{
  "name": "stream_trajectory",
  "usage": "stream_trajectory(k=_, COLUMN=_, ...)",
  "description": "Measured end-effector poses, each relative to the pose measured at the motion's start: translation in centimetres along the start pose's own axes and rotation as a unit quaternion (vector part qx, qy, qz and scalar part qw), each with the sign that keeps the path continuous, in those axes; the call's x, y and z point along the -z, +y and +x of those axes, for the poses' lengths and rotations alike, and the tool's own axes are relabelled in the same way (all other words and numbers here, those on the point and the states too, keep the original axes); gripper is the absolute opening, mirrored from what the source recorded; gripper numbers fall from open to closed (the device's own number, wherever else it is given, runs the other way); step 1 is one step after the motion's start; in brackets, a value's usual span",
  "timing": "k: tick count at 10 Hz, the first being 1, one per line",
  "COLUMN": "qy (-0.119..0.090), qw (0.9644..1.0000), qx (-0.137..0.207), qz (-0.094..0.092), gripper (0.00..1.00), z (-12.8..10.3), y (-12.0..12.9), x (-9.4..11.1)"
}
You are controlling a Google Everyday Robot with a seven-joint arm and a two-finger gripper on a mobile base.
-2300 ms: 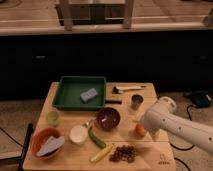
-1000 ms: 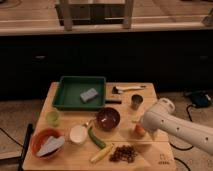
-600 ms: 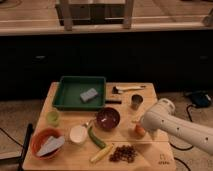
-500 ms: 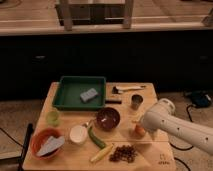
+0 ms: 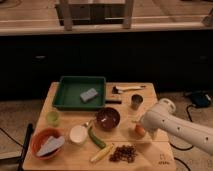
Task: Place apple in paper cup
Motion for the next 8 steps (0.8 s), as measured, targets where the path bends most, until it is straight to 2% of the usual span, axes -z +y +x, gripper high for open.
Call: stream_trajectory(k=8, qy=-0.006, qw=1.0000, qx=0.003, qz=0.007, gripper=0.80, z=0.16, y=-0.06, x=-0.19)
